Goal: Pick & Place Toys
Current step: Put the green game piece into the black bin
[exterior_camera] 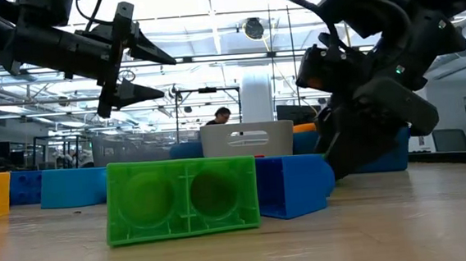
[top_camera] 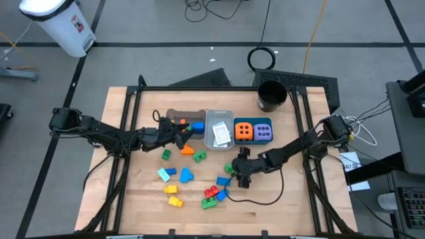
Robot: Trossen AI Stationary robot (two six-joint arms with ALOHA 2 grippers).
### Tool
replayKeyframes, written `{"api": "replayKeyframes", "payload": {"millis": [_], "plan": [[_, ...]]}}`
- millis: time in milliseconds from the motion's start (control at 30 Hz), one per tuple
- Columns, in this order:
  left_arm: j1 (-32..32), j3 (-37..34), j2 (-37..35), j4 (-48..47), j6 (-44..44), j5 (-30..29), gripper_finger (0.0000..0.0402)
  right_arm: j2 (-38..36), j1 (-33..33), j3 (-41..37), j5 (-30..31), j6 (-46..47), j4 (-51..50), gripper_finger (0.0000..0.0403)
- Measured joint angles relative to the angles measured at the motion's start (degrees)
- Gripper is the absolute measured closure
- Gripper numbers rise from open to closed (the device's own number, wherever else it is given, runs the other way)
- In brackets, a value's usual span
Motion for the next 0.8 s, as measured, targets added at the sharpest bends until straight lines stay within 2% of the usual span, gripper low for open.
{"api": "replayKeyframes", "payload": {"millis": [167, 500, 633, 800], "plan": [[0.0, 0.0, 0.0, 0.0, -0.1, 0.0, 0.0069, 0.0, -0.1, 0.0, -0.7, -2.2, 0.2, 0.0241], [0.0, 0.0, 0.0, 0.0, -0.6, 0.1, 0.0069, -4.4, 0.0, -0.1, -1.5, -6.2, -2.3, 0.0241], [0.0, 0.0, 0.0, 0.7, -2.2, 3.4, 0.0068, -9.1, 0.7, -0.1, -1.3, -6.3, -6.0, 0.0241], [-1.9, 2.9, 0.0, 0.7, -0.8, 5.2, 0.0069, -15.3, 3.7, 0.0, 5.2, -8.6, -9.9, 0.0241]]}}
